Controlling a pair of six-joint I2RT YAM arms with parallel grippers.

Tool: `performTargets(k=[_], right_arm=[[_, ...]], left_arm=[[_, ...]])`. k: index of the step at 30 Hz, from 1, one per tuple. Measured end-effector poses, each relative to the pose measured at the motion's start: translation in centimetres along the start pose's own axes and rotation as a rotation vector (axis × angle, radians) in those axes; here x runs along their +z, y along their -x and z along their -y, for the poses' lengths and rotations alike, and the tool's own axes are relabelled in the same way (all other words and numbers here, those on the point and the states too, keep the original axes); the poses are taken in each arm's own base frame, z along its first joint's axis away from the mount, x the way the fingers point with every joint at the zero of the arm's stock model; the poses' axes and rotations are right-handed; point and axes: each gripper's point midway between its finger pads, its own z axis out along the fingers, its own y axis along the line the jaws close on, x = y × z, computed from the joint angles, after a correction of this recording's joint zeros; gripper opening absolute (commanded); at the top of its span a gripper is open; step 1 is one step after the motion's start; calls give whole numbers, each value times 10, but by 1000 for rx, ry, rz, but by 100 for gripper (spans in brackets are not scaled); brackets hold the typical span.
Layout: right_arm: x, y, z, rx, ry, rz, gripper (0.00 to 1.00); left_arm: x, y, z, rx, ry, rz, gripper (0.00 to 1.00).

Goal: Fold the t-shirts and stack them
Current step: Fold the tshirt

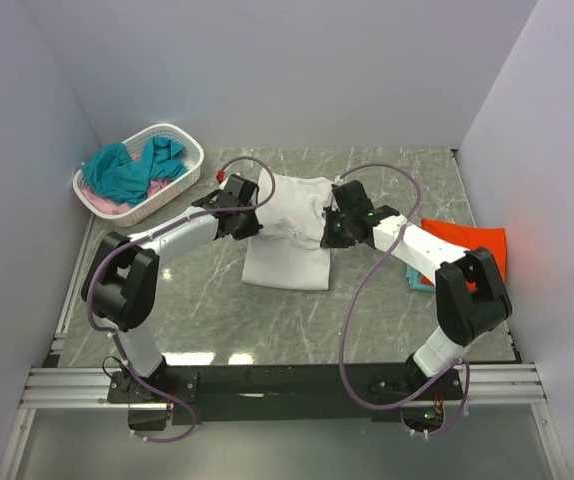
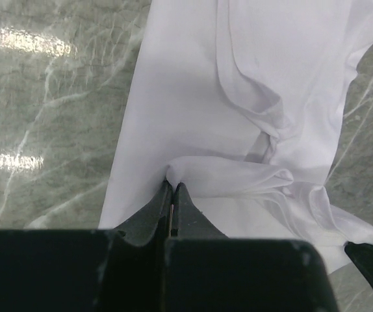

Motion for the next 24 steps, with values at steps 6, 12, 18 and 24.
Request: performTargets(k=[6,12,18,24], right_arm=[[15,3,14,32,-22,-19,0],[25,13,18,52,-12,-15,0],[34,20,19,63,2,-13,0],[47,18,26,72,-15,-38,21]], left_arm=[[16,4,-2,6,8,-21,1],[22,10,-4,-6,8,-24,1],[33,14,-6,-4,8,-31,3],[47,12,-9,10,19,-52,27]])
